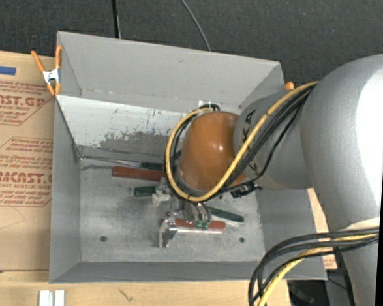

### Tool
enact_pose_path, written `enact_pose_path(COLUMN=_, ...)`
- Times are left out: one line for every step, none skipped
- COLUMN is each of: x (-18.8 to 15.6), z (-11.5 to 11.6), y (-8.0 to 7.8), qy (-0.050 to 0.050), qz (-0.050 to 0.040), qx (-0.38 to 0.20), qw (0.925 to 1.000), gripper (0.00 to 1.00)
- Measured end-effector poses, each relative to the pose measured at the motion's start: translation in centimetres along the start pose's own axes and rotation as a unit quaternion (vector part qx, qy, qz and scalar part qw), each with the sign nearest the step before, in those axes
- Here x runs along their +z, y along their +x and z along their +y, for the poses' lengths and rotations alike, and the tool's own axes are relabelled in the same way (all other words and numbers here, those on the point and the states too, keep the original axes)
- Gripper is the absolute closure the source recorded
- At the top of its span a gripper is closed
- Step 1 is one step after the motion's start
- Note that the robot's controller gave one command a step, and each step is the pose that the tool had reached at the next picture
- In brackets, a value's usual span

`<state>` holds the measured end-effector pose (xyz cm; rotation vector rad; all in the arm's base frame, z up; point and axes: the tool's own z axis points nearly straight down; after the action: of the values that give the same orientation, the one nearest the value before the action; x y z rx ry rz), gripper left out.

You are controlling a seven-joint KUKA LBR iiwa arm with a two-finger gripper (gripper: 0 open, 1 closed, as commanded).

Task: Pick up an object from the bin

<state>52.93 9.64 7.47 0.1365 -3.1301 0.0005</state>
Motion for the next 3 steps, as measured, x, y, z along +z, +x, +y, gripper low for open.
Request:
enact_pose_path(x=-0.5, z=-2.4, y=-2.3, qy=-0.002, qz=-0.0061, qx=0.009, qw=0.9999, gripper=0.0)
enact_pose_path(x=-0.6, z=-4.1, y=0.9, qy=-0.001, qz=-0.0089, qx=0.089, qw=0.996, gripper=1.0)
enact_pose_path(x=-0.6, z=-4.2, y=0.9, qy=-0.001, qz=-0.0089, qx=0.089, qw=0.996, gripper=1.0)
